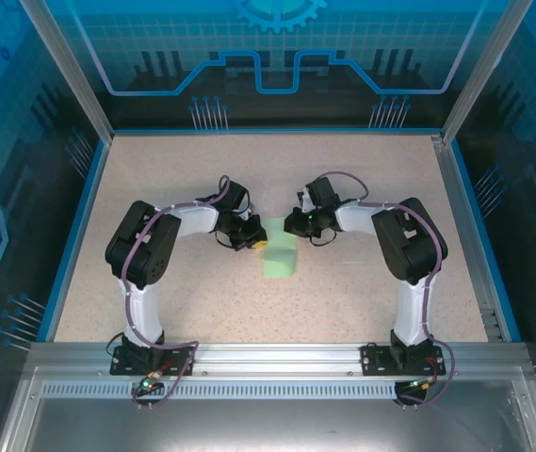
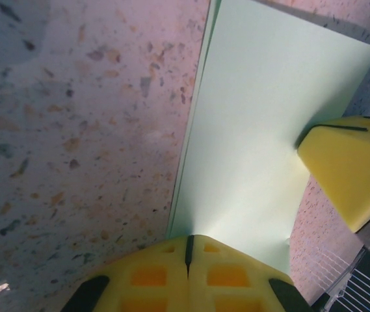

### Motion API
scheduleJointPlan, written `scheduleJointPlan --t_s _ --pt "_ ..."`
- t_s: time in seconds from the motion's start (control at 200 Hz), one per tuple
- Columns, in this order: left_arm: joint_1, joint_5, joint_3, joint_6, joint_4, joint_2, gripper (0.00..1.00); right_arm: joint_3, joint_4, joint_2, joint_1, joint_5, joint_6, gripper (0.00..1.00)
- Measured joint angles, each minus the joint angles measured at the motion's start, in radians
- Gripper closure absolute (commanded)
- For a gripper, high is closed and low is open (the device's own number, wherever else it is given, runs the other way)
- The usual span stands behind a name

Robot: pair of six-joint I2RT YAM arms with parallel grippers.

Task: Fold a paper plane with a square sheet of paper (pick it up from the middle)
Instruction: Fold the square sheet of paper in half at the center of the table.

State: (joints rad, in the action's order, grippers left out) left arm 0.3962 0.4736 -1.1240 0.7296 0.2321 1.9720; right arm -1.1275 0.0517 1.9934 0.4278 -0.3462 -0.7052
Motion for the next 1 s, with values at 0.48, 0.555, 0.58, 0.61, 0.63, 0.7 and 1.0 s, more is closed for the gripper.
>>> scheduleJointPlan --t_s 0.48,0.555,0.58,0.61,0.63,0.7,1.0 --pt "0.000 0.000 0.000 0.000 0.000 0.000 0.96 0.158 0.013 -0.246 0.075 -0.009 -0.021 0.88" --pt "0.000 0.000 0.000 0.000 0.000 0.000 0.96 0.214 0.002 -0.251 0.090 -0.032 -0.046 0.88" --pt "0.000 0.000 0.000 0.000 0.000 0.000 0.96 0.234 -0.002 -0.253 0.093 -0.037 -0.054 0.88" --pt "0.000 0.000 0.000 0.000 0.000 0.000 0.97 0.256 -0.004 -0.253 0.095 -0.042 -0.062 0.88" --pt "0.000 0.000 0.000 0.000 0.000 0.000 0.97 0.269 -0.006 -0.254 0.096 -0.046 -0.067 0.88" --pt "0.000 0.000 0.000 0.000 -0.001 0.000 0.97 0.307 -0.011 -0.254 0.096 -0.059 -0.085 0.88" --pt "0.000 0.000 0.000 0.000 -0.001 0.000 0.97 0.373 -0.088 -0.257 0.098 -0.097 -0.129 0.88"
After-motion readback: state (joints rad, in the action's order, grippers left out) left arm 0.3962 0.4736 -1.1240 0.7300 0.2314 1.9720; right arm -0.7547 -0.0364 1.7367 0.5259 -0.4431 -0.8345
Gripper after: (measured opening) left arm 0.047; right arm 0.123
